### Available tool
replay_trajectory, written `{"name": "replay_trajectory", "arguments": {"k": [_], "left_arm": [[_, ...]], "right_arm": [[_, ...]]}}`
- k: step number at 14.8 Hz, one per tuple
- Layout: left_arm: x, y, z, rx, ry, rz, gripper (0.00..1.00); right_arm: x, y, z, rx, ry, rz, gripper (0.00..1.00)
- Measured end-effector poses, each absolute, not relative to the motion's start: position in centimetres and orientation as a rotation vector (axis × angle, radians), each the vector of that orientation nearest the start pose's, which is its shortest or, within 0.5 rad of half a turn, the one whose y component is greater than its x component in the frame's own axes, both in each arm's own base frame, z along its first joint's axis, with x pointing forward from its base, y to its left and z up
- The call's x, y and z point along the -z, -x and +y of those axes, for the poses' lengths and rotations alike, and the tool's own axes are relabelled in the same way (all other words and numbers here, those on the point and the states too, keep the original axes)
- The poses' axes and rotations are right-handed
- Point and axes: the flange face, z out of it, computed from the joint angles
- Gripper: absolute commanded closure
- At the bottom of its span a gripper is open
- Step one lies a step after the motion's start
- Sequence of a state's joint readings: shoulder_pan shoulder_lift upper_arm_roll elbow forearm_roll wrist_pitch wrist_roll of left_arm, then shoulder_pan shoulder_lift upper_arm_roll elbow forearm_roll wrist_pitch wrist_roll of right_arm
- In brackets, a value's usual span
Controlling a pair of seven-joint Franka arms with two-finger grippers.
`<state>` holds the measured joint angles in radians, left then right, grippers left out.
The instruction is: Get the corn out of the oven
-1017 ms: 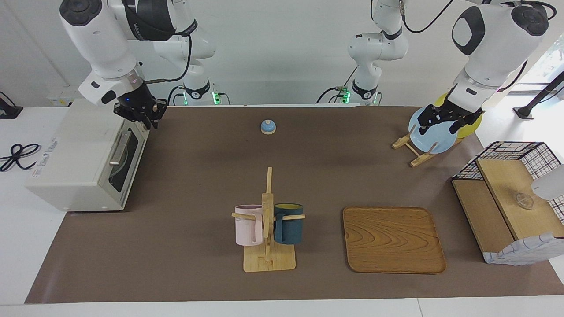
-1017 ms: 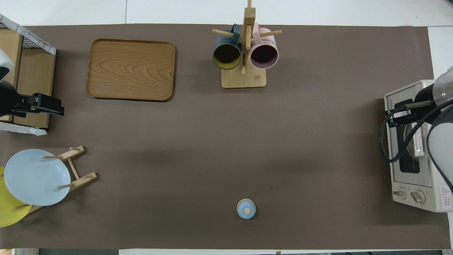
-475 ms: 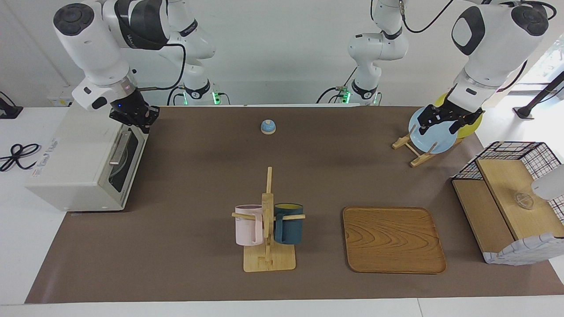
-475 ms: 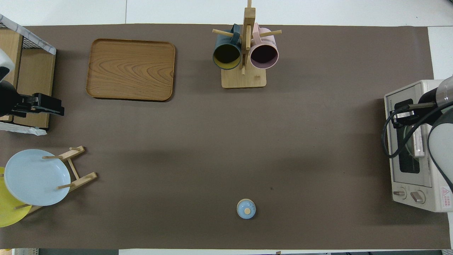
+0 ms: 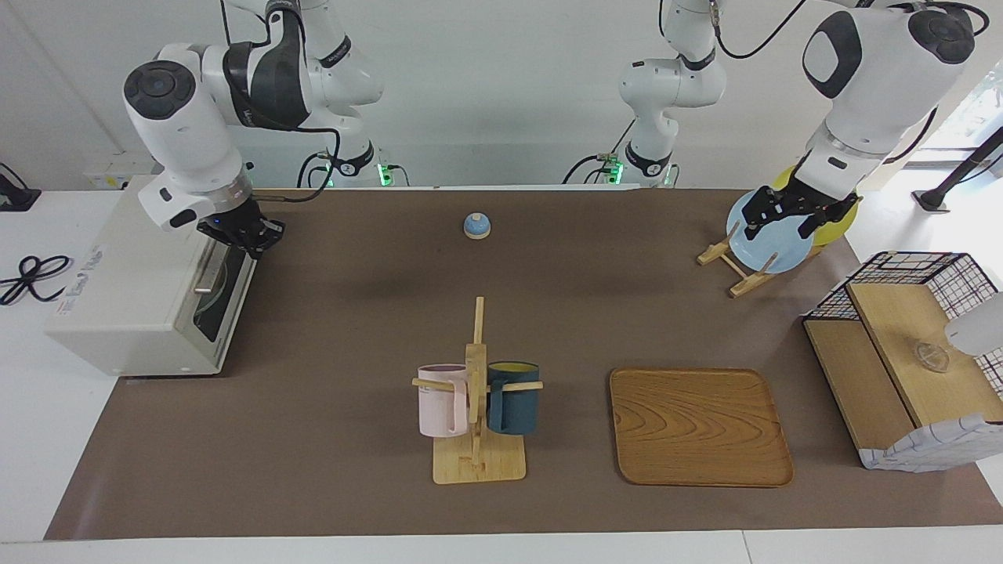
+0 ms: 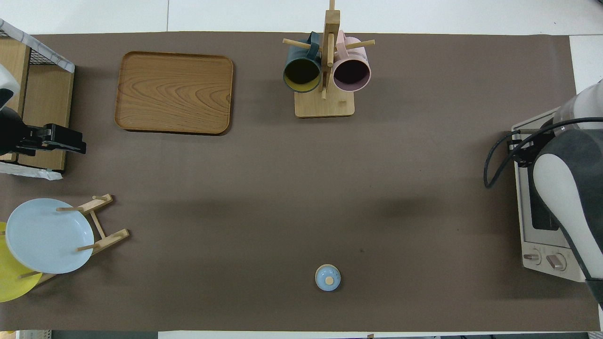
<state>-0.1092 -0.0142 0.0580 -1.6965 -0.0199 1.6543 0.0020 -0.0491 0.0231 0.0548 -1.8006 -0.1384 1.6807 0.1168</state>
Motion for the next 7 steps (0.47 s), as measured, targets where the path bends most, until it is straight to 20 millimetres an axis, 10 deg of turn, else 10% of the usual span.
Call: {"name": "replay_trajectory", "arguments": {"k": [7], "left_arm": [[-58.0,-55.3,-3.1,-0.045,3.16,0.084,0.0]], "right_arm": [[-49.0,-55.0,-2.1,-0.259,3.373,0.129,1.0]]}}
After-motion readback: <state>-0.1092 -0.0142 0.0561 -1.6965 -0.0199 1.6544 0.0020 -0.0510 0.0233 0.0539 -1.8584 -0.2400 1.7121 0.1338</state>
